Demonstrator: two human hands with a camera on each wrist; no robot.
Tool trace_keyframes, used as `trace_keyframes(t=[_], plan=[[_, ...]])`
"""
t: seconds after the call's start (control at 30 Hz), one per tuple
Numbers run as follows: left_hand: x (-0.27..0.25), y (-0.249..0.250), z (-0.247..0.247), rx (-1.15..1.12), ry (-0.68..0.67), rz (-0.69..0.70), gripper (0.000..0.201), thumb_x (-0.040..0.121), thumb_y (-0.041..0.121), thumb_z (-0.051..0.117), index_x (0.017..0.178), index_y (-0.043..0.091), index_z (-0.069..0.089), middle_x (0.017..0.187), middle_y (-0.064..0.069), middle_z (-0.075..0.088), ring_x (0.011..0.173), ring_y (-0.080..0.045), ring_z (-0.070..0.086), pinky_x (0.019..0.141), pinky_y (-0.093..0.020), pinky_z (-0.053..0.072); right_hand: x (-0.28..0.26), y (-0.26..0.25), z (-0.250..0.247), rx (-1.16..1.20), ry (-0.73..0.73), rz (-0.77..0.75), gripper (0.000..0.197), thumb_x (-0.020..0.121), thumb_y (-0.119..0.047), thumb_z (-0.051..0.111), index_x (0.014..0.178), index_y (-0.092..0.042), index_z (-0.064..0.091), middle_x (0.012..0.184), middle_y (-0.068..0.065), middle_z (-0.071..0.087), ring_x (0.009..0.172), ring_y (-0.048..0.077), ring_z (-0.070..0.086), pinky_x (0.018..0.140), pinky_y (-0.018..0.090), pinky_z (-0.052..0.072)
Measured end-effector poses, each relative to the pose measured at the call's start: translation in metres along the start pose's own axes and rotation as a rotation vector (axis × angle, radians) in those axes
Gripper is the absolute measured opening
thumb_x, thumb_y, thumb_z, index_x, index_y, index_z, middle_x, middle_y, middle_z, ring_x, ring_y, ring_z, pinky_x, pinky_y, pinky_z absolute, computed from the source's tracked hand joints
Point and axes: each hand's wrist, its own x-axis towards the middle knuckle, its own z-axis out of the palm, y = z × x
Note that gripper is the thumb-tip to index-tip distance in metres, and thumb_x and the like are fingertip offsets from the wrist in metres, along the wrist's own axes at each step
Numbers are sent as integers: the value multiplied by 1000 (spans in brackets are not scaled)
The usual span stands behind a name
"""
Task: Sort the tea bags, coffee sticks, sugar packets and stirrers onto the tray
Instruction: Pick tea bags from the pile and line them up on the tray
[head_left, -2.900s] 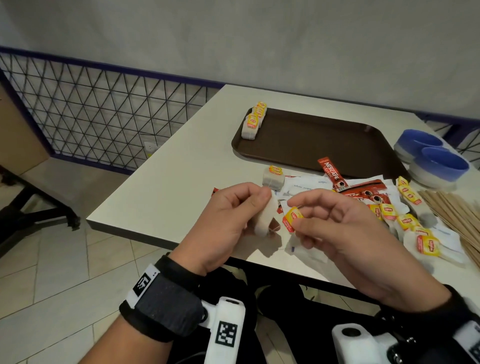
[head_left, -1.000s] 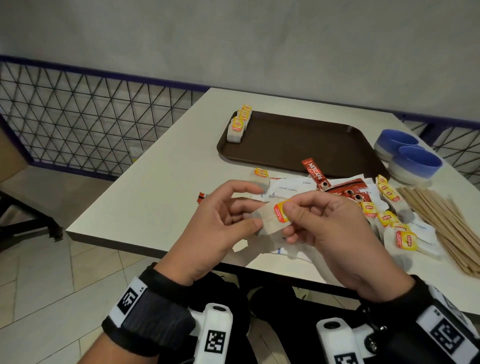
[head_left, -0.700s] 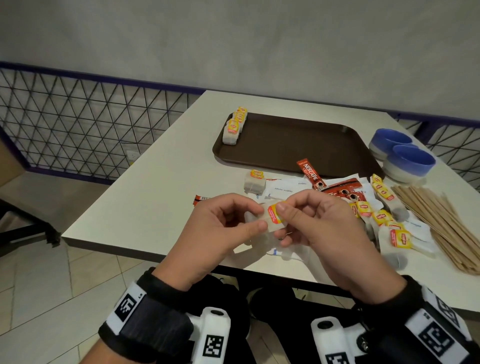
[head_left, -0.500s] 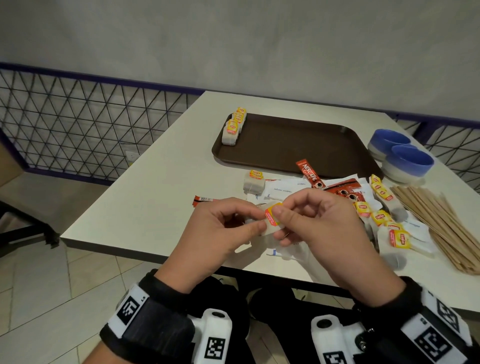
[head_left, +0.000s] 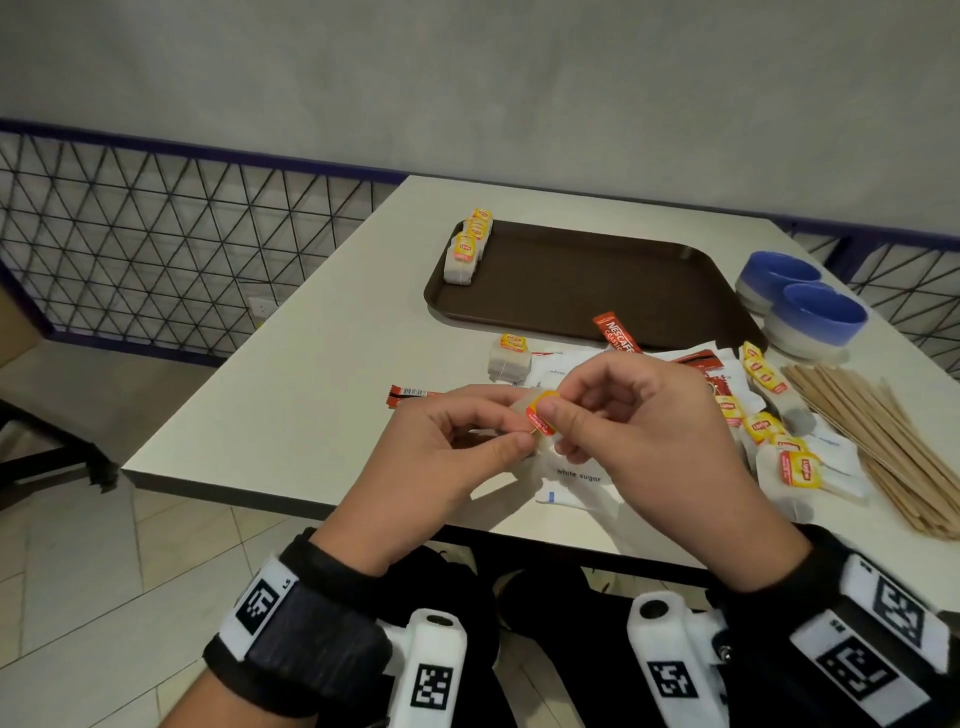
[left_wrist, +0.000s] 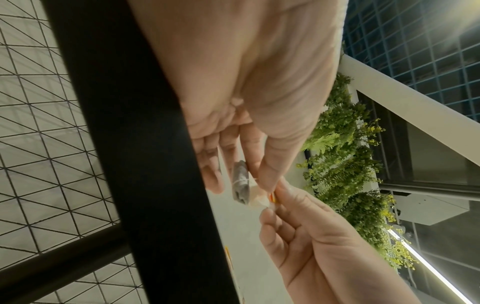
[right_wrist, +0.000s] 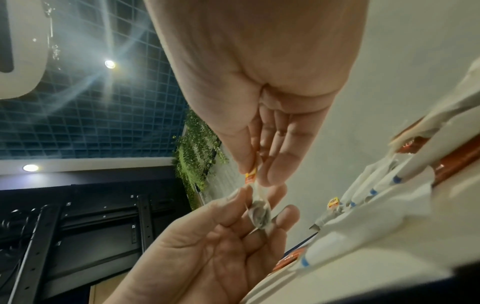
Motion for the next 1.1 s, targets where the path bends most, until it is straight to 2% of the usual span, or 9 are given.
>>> trace_keyframes(t=[0.1,0.33,0.4,0.57,0.83,0.87,0.97,1.03,1.1], plan=[[0,-1,-1,16,8,18,4,85,-3,74,87,-3,78,117,0,73,104,-23,71,92,-40,59,2,2,0,-63,2,-50,14,85,-18,83,78,-24,72,69,0,71,61,23,71,61,53,61],[-1,0,0,5,1,32,4,84,-3,75,86,-3,78,119,-1,71,102,-22,71,86,-28,57,3,-1,-1,-177,-7,-124,13,85,-21,82,79,-25,72,69,-5,70,63,16,70,60,47,60],[-1,-1,-1,-1,5,28,4,83,-3,76,87,-3,78,120,-1,71,101,-24,71,86,-29,58,3,-1,-1,-202,-8,-146,12,85,-22,82,79,-25,72,69,-6,70,63,15,69,60,43,61],[-1,-3,-2,-14,41,25,5,83,-2,76,87,-1,79,119,-3,71,100,-30,69,85,-29,59,1,-4,-4,-316,-43,-234,8,86,-23,81,82,-22,74,66,-11,69,64,8,68,57,21,55],[1,-6,-4,1,9,42,4,87,1,73,85,2,76,120,-3,70,99,-32,70,90,-39,58,4,-5,-6,-396,-79,-283,13,86,-22,81,80,-25,71,66,-13,67,66,6,66,56,12,49],[1,-6,-5,-8,-13,48,3,88,0,73,85,2,73,122,-4,70,98,-33,70,89,-39,58,5,-6,-6,-350,-93,-260,12,86,-21,81,80,-23,72,66,-11,68,65,8,67,57,14,50],[1,-5,-8,-138,-64,36,16,84,0,71,93,3,58,121,-8,72,90,-30,70,82,-33,55,9,-13,-10,-86,-196,-84,10,84,-17,83,81,-17,73,69,2,72,60,18,70,58,34,59],[2,-4,-9,-244,-118,3,29,82,3,71,103,3,52,106,-7,74,85,-23,68,80,-32,54,14,-16,-13,40,-256,2,12,81,-12,84,81,-11,72,68,8,72,59,25,71,56,35,59],[3,-3,-9,-292,-130,-40,39,81,8,73,114,4,52,92,-9,73,80,-23,67,78,-31,53,21,-17,-15,41,-308,35,13,81,-12,84,83,-7,71,69,11,72,60,29,71,58,37,60]])
